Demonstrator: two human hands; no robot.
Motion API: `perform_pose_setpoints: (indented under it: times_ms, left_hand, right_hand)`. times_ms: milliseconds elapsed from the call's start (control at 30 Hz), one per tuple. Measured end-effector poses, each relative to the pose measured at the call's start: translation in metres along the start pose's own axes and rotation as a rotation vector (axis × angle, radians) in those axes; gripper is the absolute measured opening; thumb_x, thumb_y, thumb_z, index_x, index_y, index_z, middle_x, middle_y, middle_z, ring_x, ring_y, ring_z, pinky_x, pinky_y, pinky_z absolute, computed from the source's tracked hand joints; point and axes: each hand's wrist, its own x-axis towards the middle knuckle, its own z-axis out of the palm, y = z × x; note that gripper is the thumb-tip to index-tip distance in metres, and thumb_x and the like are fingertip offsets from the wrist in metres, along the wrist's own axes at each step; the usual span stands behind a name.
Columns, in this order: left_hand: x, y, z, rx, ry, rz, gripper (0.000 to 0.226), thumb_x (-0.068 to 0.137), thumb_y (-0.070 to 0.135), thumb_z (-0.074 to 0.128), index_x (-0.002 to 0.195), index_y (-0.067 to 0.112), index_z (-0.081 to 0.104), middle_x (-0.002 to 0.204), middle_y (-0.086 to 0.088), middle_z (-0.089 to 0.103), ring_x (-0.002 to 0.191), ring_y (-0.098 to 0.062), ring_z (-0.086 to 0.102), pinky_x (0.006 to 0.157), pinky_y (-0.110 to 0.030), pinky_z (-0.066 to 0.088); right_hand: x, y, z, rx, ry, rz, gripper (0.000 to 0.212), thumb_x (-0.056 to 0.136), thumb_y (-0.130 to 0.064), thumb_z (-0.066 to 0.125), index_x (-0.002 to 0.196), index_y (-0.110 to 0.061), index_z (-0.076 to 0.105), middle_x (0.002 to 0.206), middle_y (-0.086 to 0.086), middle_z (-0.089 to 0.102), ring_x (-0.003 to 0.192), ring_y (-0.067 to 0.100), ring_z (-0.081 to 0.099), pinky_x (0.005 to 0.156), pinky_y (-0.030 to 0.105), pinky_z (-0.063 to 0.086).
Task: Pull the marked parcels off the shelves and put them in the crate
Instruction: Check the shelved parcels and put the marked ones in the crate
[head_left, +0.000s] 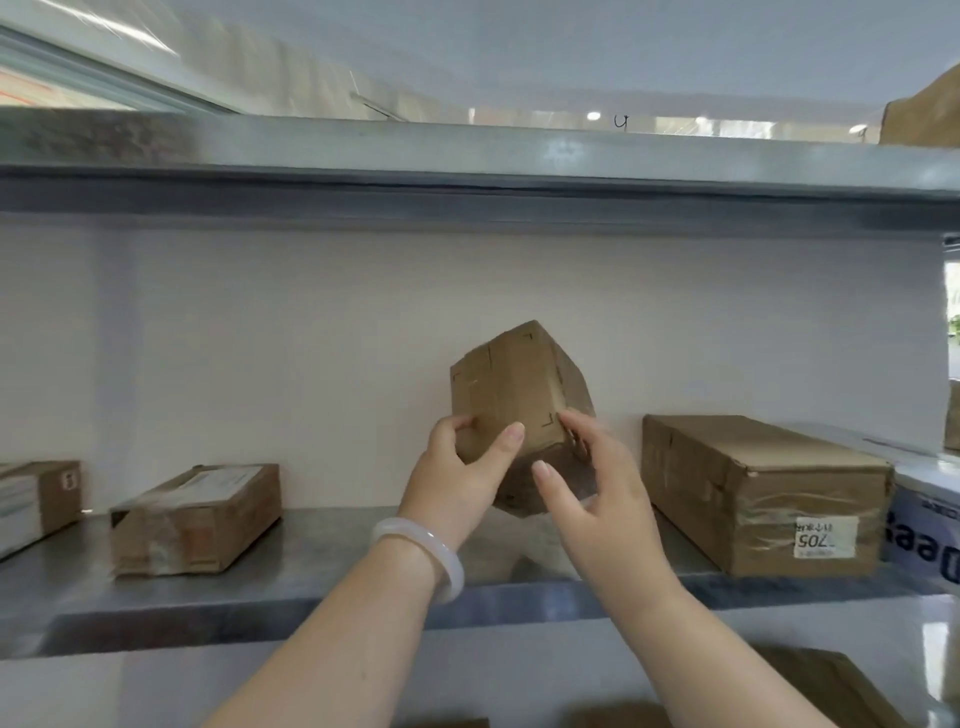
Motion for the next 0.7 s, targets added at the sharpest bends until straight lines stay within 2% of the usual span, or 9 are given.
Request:
perform_pose_setpoints:
  times_ms: [100, 167, 233, 300, 367, 433, 533, 633, 700]
  left_hand:
    - [-0.002, -0.005, -0.01, -0.097, -0.039, -0.017, 0.077, 0.062, 0.077, 0.068, 0.126, 0.044, 0.041, 0.107, 0.024, 0.056, 0.096, 0.004, 0.054, 0.075, -0.016, 0.043]
    - [-0.002, -0.012, -0.018, -0.133, -0.03, -0.031, 0.086, 0.053, 0.078, 0.069, 0.128, 0.046, 0.042, 0.109, 0.023, 0.058, 0.101, 0.0, 0.058, 0.086, -0.023, 0.049]
    - [0.001, -0.021, -0.029, -0.149, -0.004, -0.078, 0.082, 0.058, 0.07, 0.07, 0.131, 0.045, 0.042, 0.117, 0.014, 0.06, 0.107, -0.01, 0.06, 0.094, -0.033, 0.051]
    - [0.005, -0.029, -0.041, -0.122, 0.032, -0.117, 0.072, 0.072, 0.056, 0.07, 0.136, 0.042, 0.04, 0.128, 0.005, 0.056, 0.109, -0.016, 0.056, 0.09, -0.031, 0.048]
    - [0.008, -0.034, -0.048, -0.081, 0.021, -0.123, 0.077, 0.077, 0.055, 0.069, 0.144, 0.038, 0.035, 0.136, 0.002, 0.05, 0.11, -0.017, 0.053, 0.087, -0.029, 0.043]
    - [0.008, -0.035, -0.05, -0.096, -0.016, -0.132, 0.096, 0.066, 0.069, 0.069, 0.148, 0.035, 0.031, 0.141, 0.001, 0.048, 0.117, -0.019, 0.053, 0.093, -0.031, 0.046]
    - [0.008, -0.034, -0.054, -0.082, -0.039, -0.159, 0.121, 0.046, 0.082, 0.065, 0.15, 0.035, 0.027, 0.145, -0.002, 0.042, 0.128, -0.025, 0.048, 0.106, -0.042, 0.043]
    - [0.009, -0.037, -0.059, -0.159, -0.042, -0.132, 0.104, 0.063, 0.069, 0.072, 0.15, 0.032, 0.028, 0.144, 0.0, 0.044, 0.126, -0.022, 0.049, 0.105, -0.039, 0.043]
    - [0.008, -0.041, -0.063, -0.273, -0.051, -0.094, 0.098, 0.062, 0.065, 0.073, 0.146, 0.034, 0.032, 0.138, 0.003, 0.051, 0.12, -0.018, 0.053, 0.103, -0.037, 0.044]
  right_hand:
    - [-0.009, -0.01, 0.018, -0.092, -0.072, -0.097, 0.046, 0.092, -0.031, 0.058, 0.135, -0.04, 0.045, 0.143, -0.024, 0.041, 0.138, -0.003, 0.028, 0.115, 0.038, 0.03]
    - [-0.012, -0.013, 0.028, -0.083, -0.09, -0.111, 0.046, 0.09, -0.03, 0.054, 0.134, -0.04, 0.046, 0.142, -0.024, 0.042, 0.139, -0.003, 0.027, 0.116, 0.044, 0.028]
    - [-0.011, -0.014, 0.033, 0.001, -0.085, -0.043, 0.045, 0.093, -0.025, 0.054, 0.131, -0.047, 0.046, 0.135, -0.028, 0.047, 0.132, -0.006, 0.036, 0.11, 0.034, 0.037]
    - [-0.008, -0.013, 0.037, 0.063, -0.11, 0.033, 0.047, 0.095, -0.021, 0.055, 0.127, -0.055, 0.046, 0.127, -0.032, 0.05, 0.122, -0.011, 0.044, 0.099, 0.019, 0.043]
    - [-0.007, -0.013, 0.041, 0.054, -0.168, 0.04, 0.049, 0.095, -0.018, 0.054, 0.124, -0.056, 0.047, 0.122, -0.036, 0.052, 0.118, -0.012, 0.047, 0.094, 0.012, 0.044]
    - [-0.009, -0.015, 0.048, 0.04, -0.203, 0.018, 0.047, 0.093, -0.018, 0.052, 0.125, -0.053, 0.05, 0.12, -0.036, 0.053, 0.117, -0.01, 0.048, 0.092, 0.012, 0.043]
    - [-0.008, -0.022, 0.056, 0.104, -0.2, 0.01, 0.046, 0.088, -0.021, 0.049, 0.125, -0.049, 0.051, 0.121, -0.031, 0.056, 0.12, -0.005, 0.05, 0.092, 0.012, 0.045]
    - [-0.005, -0.025, 0.058, 0.124, -0.202, 0.02, 0.046, 0.09, -0.021, 0.051, 0.125, -0.051, 0.049, 0.124, -0.03, 0.055, 0.121, -0.007, 0.048, 0.092, 0.008, 0.042]
    - [0.001, -0.021, 0.053, 0.054, -0.095, 0.046, 0.046, 0.094, -0.025, 0.055, 0.131, -0.05, 0.044, 0.129, -0.032, 0.049, 0.12, -0.011, 0.044, 0.094, 0.01, 0.039]
